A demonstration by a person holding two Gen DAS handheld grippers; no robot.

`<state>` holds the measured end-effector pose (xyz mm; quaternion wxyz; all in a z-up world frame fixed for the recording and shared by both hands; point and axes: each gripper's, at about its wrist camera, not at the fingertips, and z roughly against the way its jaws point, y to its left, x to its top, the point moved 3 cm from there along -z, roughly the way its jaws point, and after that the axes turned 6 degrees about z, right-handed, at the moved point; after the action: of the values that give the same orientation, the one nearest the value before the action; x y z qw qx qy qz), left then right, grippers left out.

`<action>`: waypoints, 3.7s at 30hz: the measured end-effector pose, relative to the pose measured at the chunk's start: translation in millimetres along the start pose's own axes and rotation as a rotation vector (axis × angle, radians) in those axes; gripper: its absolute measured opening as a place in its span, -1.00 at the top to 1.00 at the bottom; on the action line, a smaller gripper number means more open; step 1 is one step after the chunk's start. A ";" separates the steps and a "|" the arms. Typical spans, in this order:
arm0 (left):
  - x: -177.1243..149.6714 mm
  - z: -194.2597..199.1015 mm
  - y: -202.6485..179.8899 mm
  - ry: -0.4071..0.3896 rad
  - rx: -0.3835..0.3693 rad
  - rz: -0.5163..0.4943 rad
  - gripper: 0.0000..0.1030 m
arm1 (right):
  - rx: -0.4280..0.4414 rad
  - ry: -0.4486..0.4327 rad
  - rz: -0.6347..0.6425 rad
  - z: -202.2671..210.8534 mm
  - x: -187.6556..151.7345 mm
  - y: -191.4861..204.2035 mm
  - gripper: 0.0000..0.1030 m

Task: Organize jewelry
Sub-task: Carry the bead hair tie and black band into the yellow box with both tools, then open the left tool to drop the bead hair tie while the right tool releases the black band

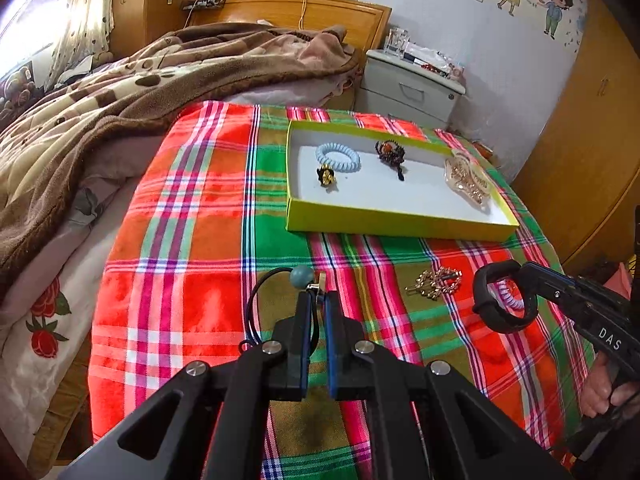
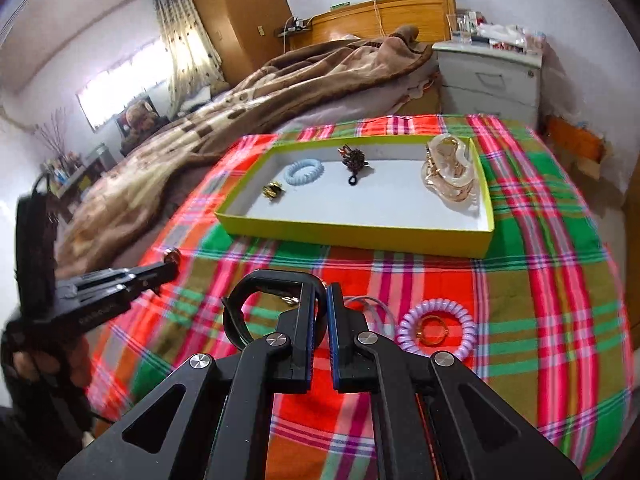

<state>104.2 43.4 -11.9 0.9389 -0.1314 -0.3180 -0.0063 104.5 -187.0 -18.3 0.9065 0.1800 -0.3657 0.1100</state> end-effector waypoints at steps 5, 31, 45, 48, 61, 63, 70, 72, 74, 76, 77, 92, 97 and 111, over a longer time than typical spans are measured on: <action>4.6 7.7 -2.1 -0.022 -0.003 -0.001 0.87 | 0.082 -0.013 -0.103 0.7 5.9 -15.7 0.89; 73.7 -4.8 -32.2 -0.079 -0.032 -0.073 0.87 | -0.108 -0.104 -0.075 -7.1 76.3 -45.2 0.89; 118.8 -61.8 -49.4 -0.019 -0.055 -0.098 0.87 | -0.226 -0.012 -0.047 -60.6 86.7 -61.9 0.89; 125.7 -77.7 -51.5 0.001 -0.048 -0.102 0.87 | -0.243 0.007 -0.032 -70.4 84.6 -61.9 0.89; 132.3 -129.3 -58.3 0.078 -0.003 -0.131 0.87 | -0.290 0.037 -0.044 -91.8 88.0 -74.8 0.89; 132.2 -133.4 -58.2 0.078 0.006 -0.138 0.87 | -0.302 0.039 -0.039 -94.6 88.9 -75.3 0.89; 129.6 -144.1 -57.9 0.107 0.009 -0.134 0.87 | -0.323 0.051 -0.033 -103.0 89.1 -77.2 0.89; 129.6 -146.6 -58.4 0.113 0.011 -0.137 0.87 | -0.330 0.054 -0.028 -104.3 88.6 -77.9 0.89; 128.6 -149.3 -58.3 0.125 0.012 -0.136 0.86 | -0.332 0.056 -0.028 -105.1 88.2 -78.6 0.89; 128.8 -149.3 -58.1 0.123 0.011 -0.137 0.86 | -0.333 0.055 -0.029 -105.5 88.4 -79.1 0.89; 129.2 -149.4 -57.9 0.123 0.011 -0.135 0.86 | -0.331 0.054 -0.029 -105.5 88.4 -78.9 0.88; 131.4 -150.2 -56.2 0.134 0.013 -0.114 0.81 | -0.317 0.051 -0.035 -104.9 89.8 -79.4 0.88; 132.4 -146.8 -55.8 0.128 0.013 -0.112 0.61 | -0.308 0.041 -0.042 -101.0 90.0 -78.7 0.86; 126.9 -106.4 -60.5 0.070 -0.011 -0.121 0.27 | -0.292 -0.006 -0.049 -69.6 83.9 -70.2 0.69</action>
<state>263.0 -32.5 -2.4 0.9467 -0.1166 -0.2921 -0.0694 230.5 -217.0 -23.1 0.9244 0.0555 -0.3759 0.0329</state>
